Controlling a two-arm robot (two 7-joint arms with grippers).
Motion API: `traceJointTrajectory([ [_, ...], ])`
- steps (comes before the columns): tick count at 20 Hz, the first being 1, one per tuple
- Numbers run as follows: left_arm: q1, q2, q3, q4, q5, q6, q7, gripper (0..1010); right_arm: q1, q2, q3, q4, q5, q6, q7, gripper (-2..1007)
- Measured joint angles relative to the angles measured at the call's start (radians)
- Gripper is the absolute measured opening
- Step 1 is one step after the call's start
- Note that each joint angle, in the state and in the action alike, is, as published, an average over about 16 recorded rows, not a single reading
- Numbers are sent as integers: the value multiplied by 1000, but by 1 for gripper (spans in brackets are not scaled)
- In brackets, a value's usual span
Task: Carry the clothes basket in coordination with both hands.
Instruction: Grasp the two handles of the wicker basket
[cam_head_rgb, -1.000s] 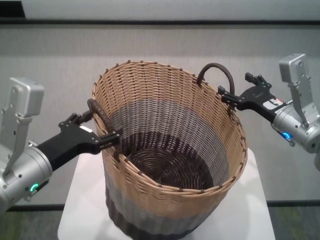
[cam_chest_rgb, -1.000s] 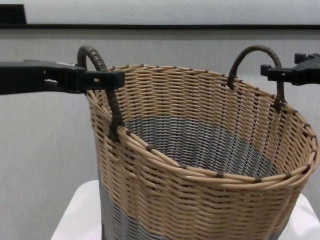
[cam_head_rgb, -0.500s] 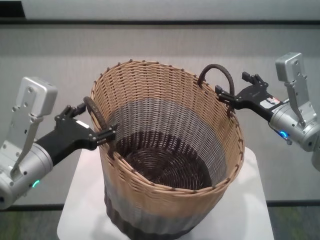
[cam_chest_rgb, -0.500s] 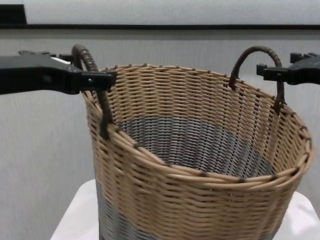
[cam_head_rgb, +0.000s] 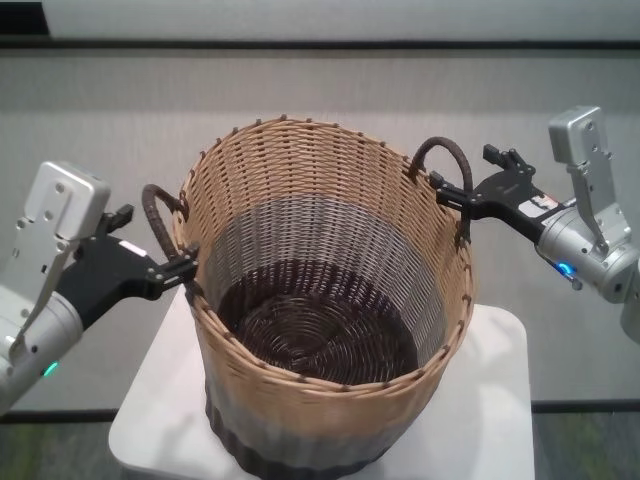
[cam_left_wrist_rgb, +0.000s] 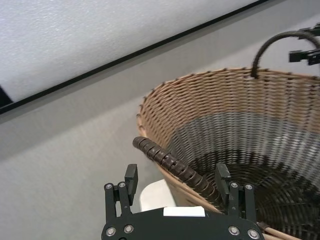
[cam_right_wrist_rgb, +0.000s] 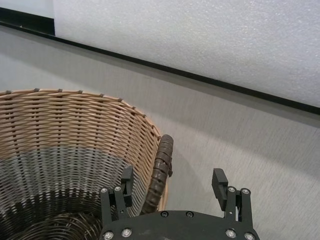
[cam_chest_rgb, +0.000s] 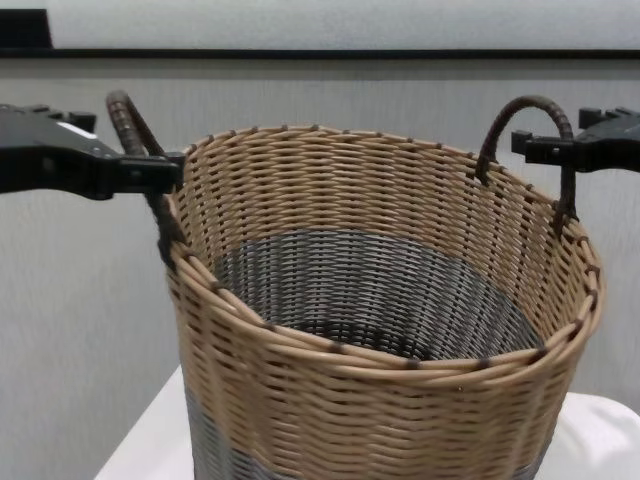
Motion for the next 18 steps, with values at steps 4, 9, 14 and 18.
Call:
traceJointTrajectory([
  [4,7,-1,-12,3,28,5,16,1000,-5,-8,6,-2,-10,4,0,1005],
  [9,12,-5,-23,7,64,9,32,1000,-21,-14,15,-20,-21,11,-5,1005],
  [14,14,-12,-28,13,90,11,33,1000,-44,-13,25,-49,-30,20,-13,1005],
  [18,15,-24,-33,18,89,6,13,1000,-64,-11,35,-76,-36,28,-21,1005],
])
